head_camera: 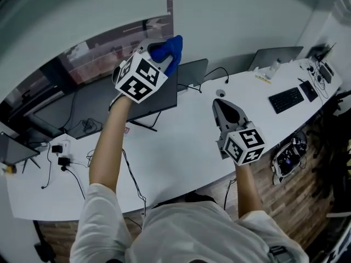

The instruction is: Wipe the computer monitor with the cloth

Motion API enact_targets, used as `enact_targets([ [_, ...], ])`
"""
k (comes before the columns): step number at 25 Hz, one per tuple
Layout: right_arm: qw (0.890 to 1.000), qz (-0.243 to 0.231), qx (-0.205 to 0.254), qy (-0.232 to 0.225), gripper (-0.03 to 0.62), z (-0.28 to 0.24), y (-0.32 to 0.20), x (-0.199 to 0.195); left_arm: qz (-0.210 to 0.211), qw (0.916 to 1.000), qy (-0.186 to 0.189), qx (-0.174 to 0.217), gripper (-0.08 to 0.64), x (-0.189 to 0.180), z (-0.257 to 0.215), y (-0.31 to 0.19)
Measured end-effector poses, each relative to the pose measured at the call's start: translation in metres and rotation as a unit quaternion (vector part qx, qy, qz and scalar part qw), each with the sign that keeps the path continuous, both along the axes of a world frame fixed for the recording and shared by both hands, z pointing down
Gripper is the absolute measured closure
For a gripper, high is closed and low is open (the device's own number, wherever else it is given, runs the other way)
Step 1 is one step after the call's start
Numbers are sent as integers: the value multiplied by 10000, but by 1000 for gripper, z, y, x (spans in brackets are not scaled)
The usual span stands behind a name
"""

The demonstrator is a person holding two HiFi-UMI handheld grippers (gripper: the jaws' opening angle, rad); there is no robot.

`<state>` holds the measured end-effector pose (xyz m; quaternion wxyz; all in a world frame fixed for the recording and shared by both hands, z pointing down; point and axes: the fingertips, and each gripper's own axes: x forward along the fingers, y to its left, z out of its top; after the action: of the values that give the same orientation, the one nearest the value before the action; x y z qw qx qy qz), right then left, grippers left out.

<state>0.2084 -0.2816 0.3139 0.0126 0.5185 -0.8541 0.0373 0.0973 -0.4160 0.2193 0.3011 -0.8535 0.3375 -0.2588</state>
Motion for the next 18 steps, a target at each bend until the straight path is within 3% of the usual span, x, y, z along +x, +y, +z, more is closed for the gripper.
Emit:
enact_targets([
  [4, 9985, -351, 185, -371, 581, -12, -2, 7, -184, 9971, -689, -249, 437, 19, 25, -19],
  [6, 9987, -441, 129, -203, 581, -13, -5, 5, -318, 9952, -859, -348, 437, 18, 34, -25],
  [9, 9985, -477, 27, 265, 579, -7, -12, -3, -500, 9942, -837, -461, 440, 9, 40, -29],
  [14, 9961, -871, -83, 96, 578, -3, -14, -38, -751, 9924, -791, -566, 440, -29, 39, -25],
  [18, 9929, -1155, 88, 286, 580, -5, -15, -77, -1070, 9901, -628, -664, 440, -84, 39, -16],
])
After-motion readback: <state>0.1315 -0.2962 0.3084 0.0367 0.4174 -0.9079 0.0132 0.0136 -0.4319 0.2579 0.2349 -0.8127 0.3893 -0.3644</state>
